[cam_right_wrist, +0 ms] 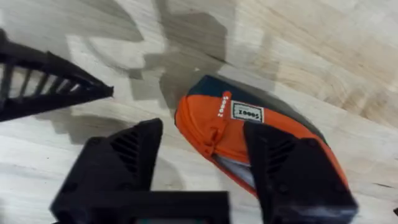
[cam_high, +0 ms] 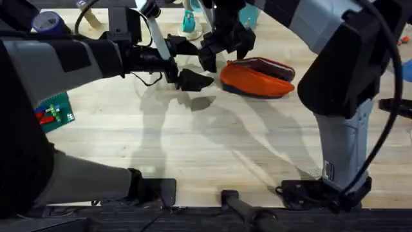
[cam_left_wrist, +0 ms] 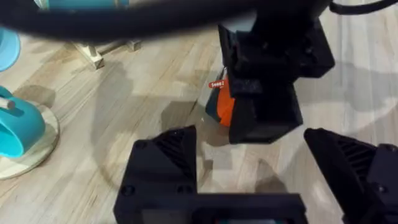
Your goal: Unzip the bag, pick up the pens from the table one at a time and place them inside, then zip the bag closed.
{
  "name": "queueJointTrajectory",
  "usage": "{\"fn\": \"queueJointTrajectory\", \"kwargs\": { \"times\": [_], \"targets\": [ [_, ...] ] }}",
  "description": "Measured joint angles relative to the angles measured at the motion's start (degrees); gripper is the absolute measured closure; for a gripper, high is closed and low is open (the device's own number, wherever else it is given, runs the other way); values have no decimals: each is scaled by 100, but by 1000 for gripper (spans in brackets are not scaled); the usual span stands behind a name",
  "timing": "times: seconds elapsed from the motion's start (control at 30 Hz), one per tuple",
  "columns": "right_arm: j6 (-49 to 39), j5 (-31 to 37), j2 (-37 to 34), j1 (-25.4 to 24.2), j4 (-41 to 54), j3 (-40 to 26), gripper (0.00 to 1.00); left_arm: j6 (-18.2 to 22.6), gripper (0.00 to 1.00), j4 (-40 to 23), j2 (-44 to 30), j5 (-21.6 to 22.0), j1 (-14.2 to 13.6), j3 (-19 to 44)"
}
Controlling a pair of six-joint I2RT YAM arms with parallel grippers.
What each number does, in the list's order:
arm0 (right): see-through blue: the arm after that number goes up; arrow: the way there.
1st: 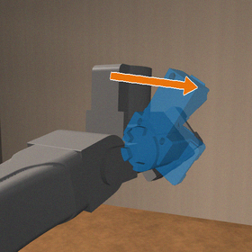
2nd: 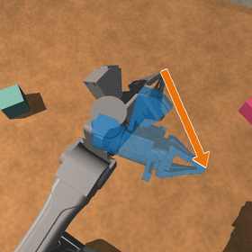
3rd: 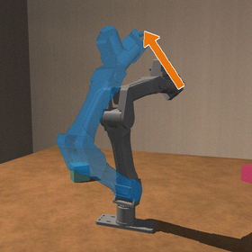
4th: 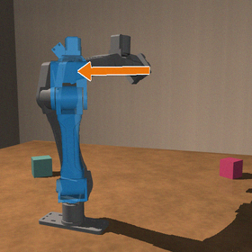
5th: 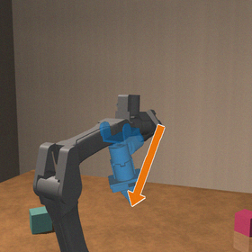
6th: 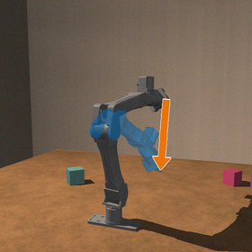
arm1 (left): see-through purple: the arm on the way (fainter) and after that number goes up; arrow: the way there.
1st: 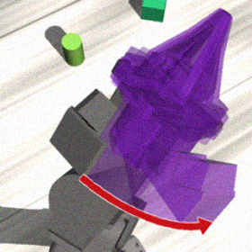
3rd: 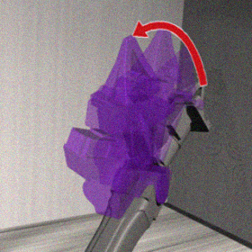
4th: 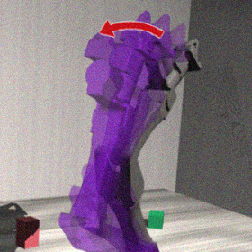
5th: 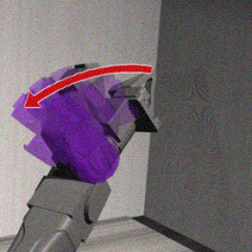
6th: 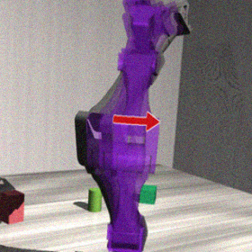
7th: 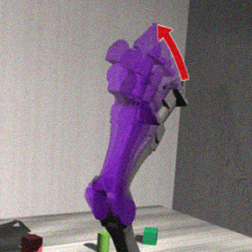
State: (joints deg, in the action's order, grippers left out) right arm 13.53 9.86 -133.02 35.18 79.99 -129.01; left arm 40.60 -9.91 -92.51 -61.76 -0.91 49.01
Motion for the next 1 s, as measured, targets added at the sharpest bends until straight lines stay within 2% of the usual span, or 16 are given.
{"fn": "queueJointTrajectory", "kwargs": {
  "times": [0.2, 0.47, 0.57, 1.0],
  "targets": [
    [-5, 1, 0, 0, -2, 89, 563, 0, 6, 0, 0, 1, -2, -1],
    [-10, -26, -2, 28, -28, 91, 940, 0, 5, 0, 0, 0, -2, 0],
    [-5, -13, -2, 26, -28, 91, 967, 0, 6, 0, 0, 0, 0, -2],
    [-5, 75, -2, 22, -15, 89, 967, 0, 6, 0, 0, 0, -2, -2]
  ]
}}
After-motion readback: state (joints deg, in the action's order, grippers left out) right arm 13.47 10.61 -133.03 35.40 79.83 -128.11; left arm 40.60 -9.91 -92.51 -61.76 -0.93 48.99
